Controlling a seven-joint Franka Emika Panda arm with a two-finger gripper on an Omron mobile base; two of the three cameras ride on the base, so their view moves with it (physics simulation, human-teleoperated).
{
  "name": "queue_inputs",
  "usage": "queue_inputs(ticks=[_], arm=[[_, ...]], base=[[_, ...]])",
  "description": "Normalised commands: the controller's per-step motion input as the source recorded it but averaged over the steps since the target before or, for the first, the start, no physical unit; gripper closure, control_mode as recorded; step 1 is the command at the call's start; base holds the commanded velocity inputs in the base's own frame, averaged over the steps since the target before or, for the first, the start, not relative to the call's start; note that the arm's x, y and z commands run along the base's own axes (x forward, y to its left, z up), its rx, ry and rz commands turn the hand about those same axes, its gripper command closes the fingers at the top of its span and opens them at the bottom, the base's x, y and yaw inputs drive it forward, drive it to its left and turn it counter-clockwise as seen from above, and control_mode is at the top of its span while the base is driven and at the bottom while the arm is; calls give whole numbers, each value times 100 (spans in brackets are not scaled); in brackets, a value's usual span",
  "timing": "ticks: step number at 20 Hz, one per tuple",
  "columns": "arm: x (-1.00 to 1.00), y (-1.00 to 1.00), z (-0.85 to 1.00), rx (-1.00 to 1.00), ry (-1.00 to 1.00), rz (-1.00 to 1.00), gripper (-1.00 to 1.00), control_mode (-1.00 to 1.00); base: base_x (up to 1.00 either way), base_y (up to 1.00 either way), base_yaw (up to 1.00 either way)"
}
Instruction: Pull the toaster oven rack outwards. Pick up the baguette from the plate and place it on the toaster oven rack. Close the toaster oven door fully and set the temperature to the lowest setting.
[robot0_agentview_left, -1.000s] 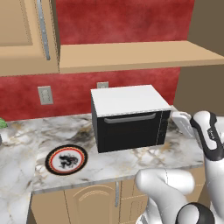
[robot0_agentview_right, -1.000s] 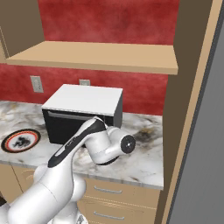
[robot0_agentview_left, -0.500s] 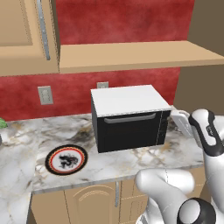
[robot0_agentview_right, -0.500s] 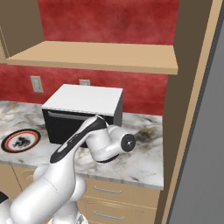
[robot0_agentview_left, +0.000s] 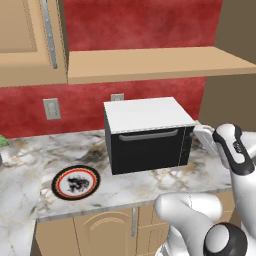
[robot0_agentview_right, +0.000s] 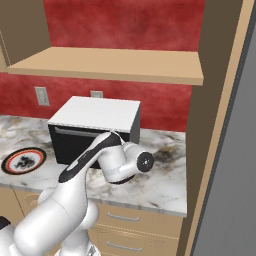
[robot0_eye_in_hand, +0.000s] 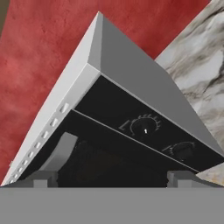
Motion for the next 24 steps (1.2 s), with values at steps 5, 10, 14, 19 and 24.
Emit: queue_inputs(ticks=[5,10,14,19,24], arm=[[11,0,-7,0,0,-2,-100,-100],[11,0,-9,0,0,-1,-100,-100],[8,0,-4,1,0,0,-100,-100],[8,0,-7,2,0,0,-100,-100],[11,0,-9,1,0,0,-100,-100]], base=[[0,0,0],[0,0,0],[0,0,0],[0,0,0],[0,0,0]])
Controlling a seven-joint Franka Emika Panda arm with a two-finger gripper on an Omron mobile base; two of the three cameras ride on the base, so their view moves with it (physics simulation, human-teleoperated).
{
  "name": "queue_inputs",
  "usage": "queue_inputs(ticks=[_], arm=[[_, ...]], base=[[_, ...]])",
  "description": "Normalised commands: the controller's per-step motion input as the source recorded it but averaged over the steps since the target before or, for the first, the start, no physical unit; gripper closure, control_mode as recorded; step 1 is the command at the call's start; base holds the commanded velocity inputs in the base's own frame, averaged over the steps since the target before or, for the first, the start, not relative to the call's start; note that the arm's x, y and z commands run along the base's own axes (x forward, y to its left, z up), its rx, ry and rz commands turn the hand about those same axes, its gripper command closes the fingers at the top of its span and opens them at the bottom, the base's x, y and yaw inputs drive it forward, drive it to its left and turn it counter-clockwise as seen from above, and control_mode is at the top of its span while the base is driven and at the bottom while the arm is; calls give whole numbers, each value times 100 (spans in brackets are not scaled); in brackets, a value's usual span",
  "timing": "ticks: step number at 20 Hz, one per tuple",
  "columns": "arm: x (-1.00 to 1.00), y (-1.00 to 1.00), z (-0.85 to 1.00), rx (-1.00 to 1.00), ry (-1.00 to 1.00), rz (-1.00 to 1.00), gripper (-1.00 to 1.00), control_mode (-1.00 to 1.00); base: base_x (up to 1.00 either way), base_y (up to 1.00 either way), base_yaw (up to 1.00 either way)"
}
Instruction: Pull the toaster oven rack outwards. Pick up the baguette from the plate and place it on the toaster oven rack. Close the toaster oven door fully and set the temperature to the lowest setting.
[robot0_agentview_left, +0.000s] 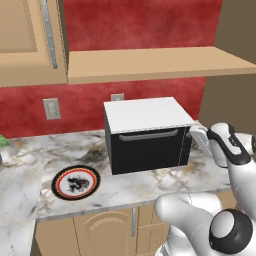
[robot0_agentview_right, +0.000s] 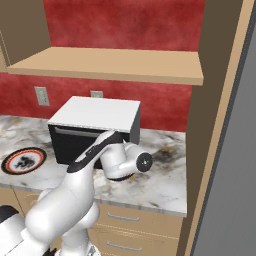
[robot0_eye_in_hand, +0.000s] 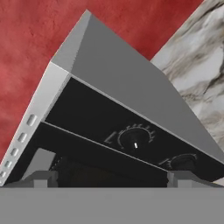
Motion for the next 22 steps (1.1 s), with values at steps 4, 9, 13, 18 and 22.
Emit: queue_inputs(ticks=[4,9,13,18,22], arm=[[13,0,-9,0,0,0,-100,-100],[10,-2,-9,1,0,0,-100,-100],[8,-8,-9,3,0,0,-100,-100],[6,-7,-7,3,0,-1,-100,-100],[8,-1,-4,1,0,-1,-100,-100]], base=[[0,0,0],[0,0,0],[0,0,0],[0,0,0],[0,0,0]])
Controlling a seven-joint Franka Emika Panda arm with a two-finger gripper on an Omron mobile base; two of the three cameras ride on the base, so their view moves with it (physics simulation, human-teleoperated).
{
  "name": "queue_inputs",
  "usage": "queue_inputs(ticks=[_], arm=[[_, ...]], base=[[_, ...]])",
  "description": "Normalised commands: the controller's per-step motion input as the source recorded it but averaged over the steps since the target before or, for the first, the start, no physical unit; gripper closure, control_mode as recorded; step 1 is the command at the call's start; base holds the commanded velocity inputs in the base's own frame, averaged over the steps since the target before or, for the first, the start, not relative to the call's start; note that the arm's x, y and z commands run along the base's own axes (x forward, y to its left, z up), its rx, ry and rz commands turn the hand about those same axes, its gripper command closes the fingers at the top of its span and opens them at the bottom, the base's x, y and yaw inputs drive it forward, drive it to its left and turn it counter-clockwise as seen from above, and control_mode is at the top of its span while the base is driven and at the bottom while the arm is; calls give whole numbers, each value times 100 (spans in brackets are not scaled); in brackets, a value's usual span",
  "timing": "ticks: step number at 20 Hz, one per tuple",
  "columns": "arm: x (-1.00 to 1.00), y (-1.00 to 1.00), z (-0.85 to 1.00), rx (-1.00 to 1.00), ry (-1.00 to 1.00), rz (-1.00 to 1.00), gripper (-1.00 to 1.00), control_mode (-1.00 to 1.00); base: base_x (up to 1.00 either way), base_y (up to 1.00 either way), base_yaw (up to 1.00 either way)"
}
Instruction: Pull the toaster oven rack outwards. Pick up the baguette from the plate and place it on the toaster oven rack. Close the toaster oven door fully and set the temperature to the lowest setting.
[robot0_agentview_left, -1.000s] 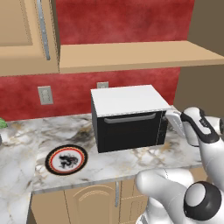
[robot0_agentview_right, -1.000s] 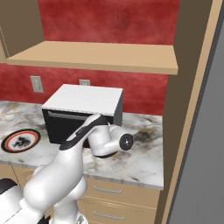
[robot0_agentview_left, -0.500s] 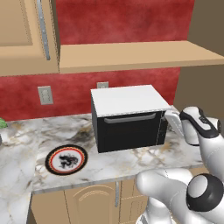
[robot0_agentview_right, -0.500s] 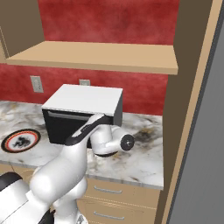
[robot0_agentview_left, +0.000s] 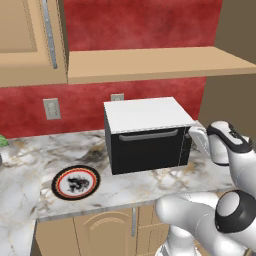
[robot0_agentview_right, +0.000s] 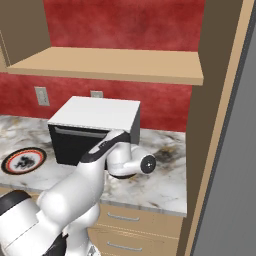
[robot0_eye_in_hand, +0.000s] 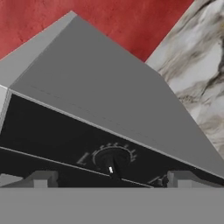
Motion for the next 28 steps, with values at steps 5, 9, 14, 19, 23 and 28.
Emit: queue_inputs(ticks=[5,9,14,19,23,28], arm=[[11,0,-2,0,0,-1,-100,-100],[11,0,-5,0,0,-1,-100,-100],[10,0,-5,0,0,0,-100,-100],[10,0,-3,0,0,-1,-100,-100],[13,3,0,0,0,-2,-100,-100],[11,12,0,0,0,-2,100,-100]], base=[[0,0,0],[0,0,0],[0,0,0],[0,0,0],[0,0,0],[0,0,0]])
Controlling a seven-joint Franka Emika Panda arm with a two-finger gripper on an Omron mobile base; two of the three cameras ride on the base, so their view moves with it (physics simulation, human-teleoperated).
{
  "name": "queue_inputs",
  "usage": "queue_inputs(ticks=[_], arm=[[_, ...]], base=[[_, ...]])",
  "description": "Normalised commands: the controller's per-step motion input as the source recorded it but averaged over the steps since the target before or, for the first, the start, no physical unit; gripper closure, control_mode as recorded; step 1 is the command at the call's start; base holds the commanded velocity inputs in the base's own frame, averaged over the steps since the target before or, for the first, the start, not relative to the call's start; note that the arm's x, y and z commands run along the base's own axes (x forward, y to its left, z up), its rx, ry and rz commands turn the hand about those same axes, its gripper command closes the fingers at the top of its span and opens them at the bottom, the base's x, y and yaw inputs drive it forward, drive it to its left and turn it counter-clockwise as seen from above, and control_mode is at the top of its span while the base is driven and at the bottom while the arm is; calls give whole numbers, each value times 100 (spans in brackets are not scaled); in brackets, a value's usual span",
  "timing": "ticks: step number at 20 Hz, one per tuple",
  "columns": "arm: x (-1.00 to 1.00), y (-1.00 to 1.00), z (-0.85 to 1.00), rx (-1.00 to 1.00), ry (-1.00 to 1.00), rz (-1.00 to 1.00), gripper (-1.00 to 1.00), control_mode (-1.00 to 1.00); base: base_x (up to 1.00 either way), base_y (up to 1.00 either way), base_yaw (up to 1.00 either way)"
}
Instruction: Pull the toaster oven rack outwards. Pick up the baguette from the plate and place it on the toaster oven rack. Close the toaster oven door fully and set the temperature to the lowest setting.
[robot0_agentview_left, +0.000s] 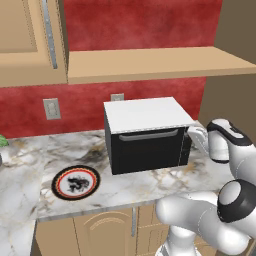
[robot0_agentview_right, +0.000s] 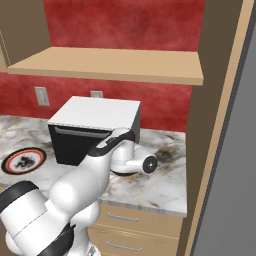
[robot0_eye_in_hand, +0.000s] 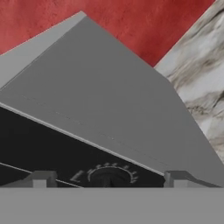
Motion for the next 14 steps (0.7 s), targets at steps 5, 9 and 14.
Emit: queue_inputs(ticks=[5,9,14], arm=[[11,7,0,0,0,-2,100,-100],[4,0,0,0,0,-1,100,-100],[0,0,0,0,0,-3,100,-100]], base=[[0,0,0],[0,0,0],[0,0,0]])
